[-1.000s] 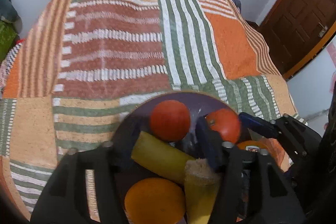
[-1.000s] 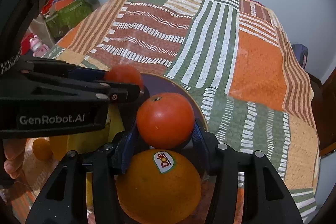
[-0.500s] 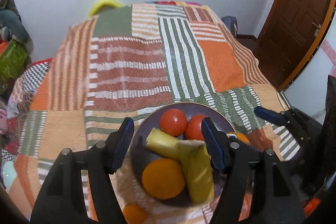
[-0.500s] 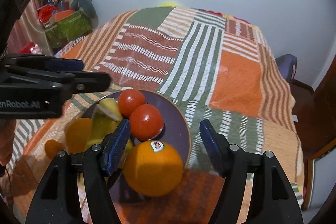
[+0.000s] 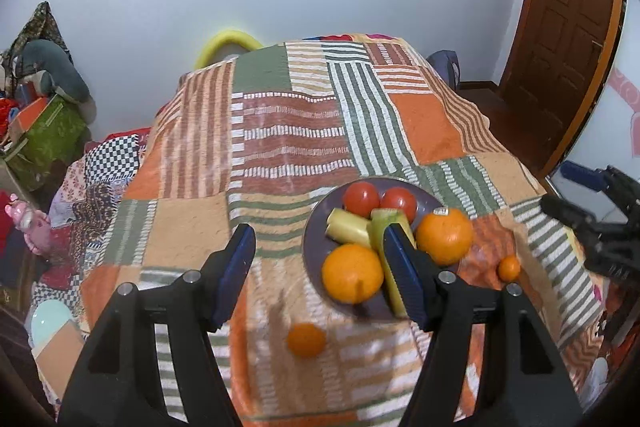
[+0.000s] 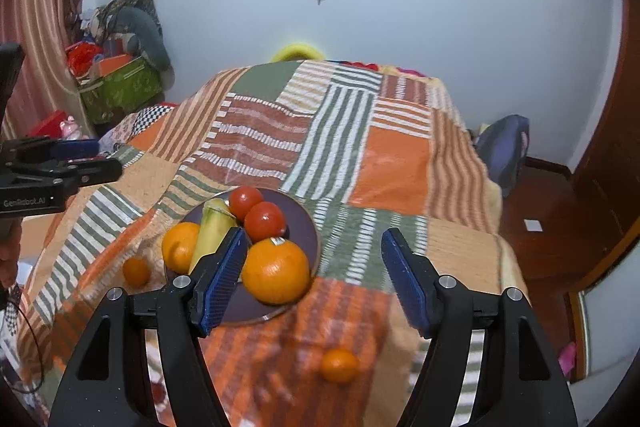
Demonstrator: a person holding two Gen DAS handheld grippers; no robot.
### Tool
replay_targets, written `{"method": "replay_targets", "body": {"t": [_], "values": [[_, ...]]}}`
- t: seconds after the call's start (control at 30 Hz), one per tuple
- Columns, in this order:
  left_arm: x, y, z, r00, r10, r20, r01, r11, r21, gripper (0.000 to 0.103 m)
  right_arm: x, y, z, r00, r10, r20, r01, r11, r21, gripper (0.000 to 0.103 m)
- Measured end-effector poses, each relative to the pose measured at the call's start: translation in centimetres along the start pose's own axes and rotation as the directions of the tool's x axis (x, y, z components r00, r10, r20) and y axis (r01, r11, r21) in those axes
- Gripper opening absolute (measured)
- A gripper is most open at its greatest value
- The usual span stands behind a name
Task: Organize fruits
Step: 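Lower both tomatoes onto the plate and open both tools, then grasp the mandarin on the quilt with the left tool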
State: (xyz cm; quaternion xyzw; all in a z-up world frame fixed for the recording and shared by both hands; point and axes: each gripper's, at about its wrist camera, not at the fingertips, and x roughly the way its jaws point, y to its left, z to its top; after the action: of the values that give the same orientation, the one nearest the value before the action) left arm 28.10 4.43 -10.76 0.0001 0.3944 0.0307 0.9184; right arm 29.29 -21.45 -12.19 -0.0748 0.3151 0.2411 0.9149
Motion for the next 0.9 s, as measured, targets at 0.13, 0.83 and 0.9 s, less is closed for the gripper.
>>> {"method": "replay_targets", "body": {"t": [0.13, 0.83, 0.9], "values": [[-0.8, 0.4, -1.8, 1.000, -0.004, -0.010, 0.004, 1.000, 0.000, 0.066, -0.8, -0.7, -1.5, 0.999, -0.032, -0.021, 0.032, 0.999, 0.011, 0.069], [7.0, 1.4, -9.7, 0.968, -0.029, -0.248, 0.017, 0.999, -0.050, 0.066, 2.4, -2.1, -9.3, 0.981, -0.018, -0.195, 0.038, 0.994, 0.103, 0.069], [7.7, 1.2, -10.0, 0.965, -0.032, -0.261, 0.020, 0.999, -0.049, 0.066, 2.9, -2.1, -9.8, 0.978, -0.013, -0.208, 0.036, 0.993, 0.109, 0.069]]}}
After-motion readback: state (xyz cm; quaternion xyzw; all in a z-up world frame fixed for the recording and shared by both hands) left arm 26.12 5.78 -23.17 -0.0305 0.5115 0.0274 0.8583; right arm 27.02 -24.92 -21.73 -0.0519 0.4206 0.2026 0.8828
